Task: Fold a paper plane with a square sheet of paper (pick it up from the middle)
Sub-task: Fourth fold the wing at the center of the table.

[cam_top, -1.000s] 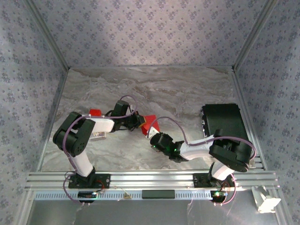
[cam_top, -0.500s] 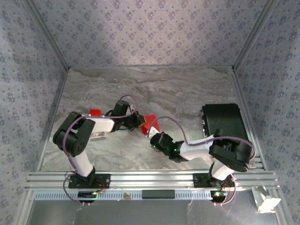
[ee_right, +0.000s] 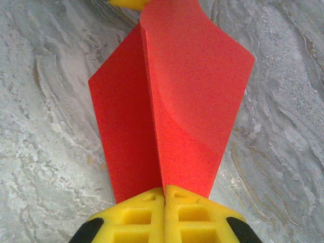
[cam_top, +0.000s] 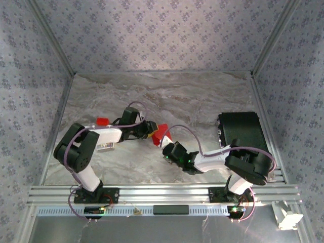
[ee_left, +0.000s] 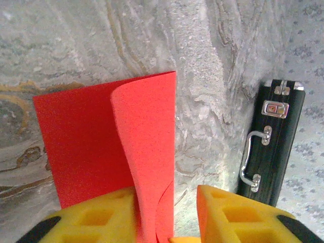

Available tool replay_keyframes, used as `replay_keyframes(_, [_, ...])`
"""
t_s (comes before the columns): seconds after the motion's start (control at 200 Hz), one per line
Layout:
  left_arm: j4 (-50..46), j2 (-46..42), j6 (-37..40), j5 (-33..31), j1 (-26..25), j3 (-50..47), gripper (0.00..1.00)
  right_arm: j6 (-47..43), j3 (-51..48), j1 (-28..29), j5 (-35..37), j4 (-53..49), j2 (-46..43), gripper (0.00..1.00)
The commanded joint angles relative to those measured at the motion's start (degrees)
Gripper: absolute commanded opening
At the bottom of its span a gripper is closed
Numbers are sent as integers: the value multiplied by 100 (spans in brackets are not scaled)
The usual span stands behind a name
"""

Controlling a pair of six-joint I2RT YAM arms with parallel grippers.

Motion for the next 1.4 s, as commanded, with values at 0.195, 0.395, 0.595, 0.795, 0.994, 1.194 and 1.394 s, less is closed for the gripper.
replay_keyframes(0.195, [-567, -501, 240, -460, 134, -5, 46, 622, 59, -189, -415, 122, 148, 5])
replay_keyframes(0.395, [-569, -541, 226, -479, 162, -60, 47, 939, -187, -433, -1093, 604, 70, 4])
replay_keyframes(0.595, [-569, -557, 225, -497, 172, -85, 47, 1383, -383, -946, -2272, 981, -23, 2])
replay_keyframes(0.795, [-569, -541, 216, -477, 168, -71, 46, 1931, -428, -1359, -3099, 1171, 98, 2])
replay_keyframes(0.994, [-565, -525, 225, -467, 172, -74, 42, 2362, -425, -1693, -3794, 1325, 187, 2])
replay_keyframes(1.194, [-479, -409, 207, -337, 168, -60, 35, 2742, -430, -1995, -4354, 1571, 321, 2])
replay_keyframes(1.394, [-337, -291, 172, -192, 143, -34, 31, 3005, -428, -2188, -4703, 1724, 411, 1])
